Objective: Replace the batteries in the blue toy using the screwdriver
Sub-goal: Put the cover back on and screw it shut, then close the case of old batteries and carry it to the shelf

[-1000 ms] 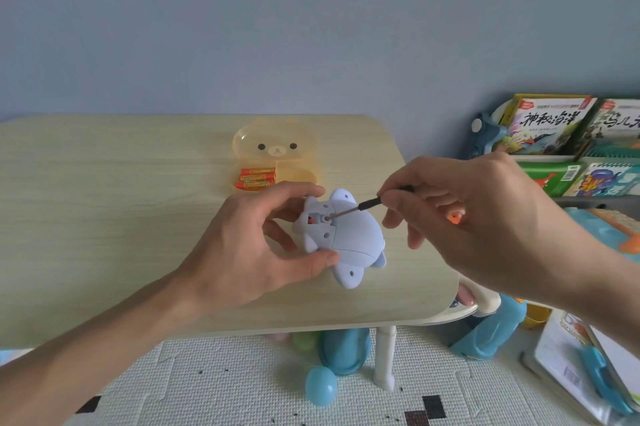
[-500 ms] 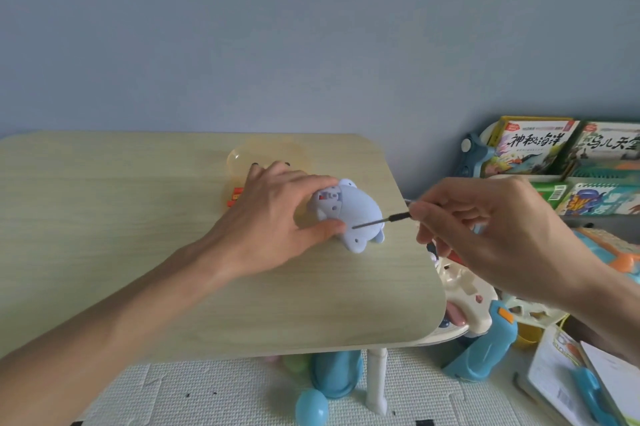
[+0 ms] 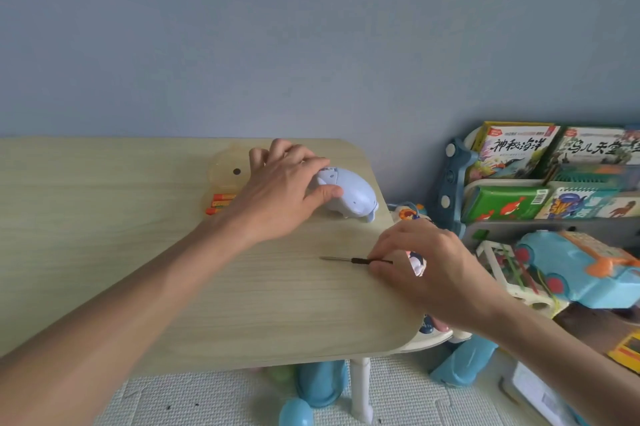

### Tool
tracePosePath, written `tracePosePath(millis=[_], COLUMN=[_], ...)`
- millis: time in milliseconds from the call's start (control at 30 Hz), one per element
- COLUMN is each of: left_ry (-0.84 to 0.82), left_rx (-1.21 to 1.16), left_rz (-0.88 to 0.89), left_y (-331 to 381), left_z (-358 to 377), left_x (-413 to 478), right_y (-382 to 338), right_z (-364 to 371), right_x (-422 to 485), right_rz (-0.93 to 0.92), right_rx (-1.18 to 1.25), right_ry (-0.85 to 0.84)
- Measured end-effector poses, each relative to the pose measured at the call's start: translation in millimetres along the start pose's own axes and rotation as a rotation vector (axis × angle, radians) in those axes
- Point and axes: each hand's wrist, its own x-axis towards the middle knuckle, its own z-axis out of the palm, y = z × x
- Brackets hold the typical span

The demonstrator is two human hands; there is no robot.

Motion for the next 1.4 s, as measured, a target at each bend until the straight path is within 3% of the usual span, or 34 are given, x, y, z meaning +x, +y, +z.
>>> tracePosePath(millis=[67, 200, 500, 733, 833, 933, 1200, 1400], left_ry=[0.004, 0.029, 0.069, 0.338, 0.268, 0.169, 0.131, 0.212], left_rx=[-0.015, -0.049, -0.128, -0.304, -0.37, -0.51, -0.723, -0.74], left_rz=[-0.005, -0.027, -0.076, -0.318, -0.534, -0.633, -0.663, -0.638], left_y=[-1.3, -10.4, -19.5, -85.8, -118.0, -129.6, -126.2, -127.5], left_z=[1.5, 3.7, -6.3, -41.5, -43.9, -34.2, -31.7, -52.3], left_x=[-1.7, -8.0, -14.5, -25.1, -33.2, -38.3, -38.3, -59.2], right_y=[-0.5, 5.3, 7.0, -0.2, -2.5, -5.9, -18.4, -37.7], right_z=[4.3, 1.3, 0.0, -1.7, 1.6, 4.1, 3.5, 7.6], right_x=[1.1, -0.6, 2.1, 10.2, 12.6, 12.8, 16.6, 25.8], right_rz=[-0.037, 0.107, 0.121, 0.096, 0.075, 0.051, 0.001, -0.044], right_rx=[-0.024, 0.064, 0.045, 0.044, 0.012, 0.006, -0.016, 0.006], right_ry=[-0.006, -0.078, -0.112, -0.1, -0.096, -0.104, -0.051, -0.034])
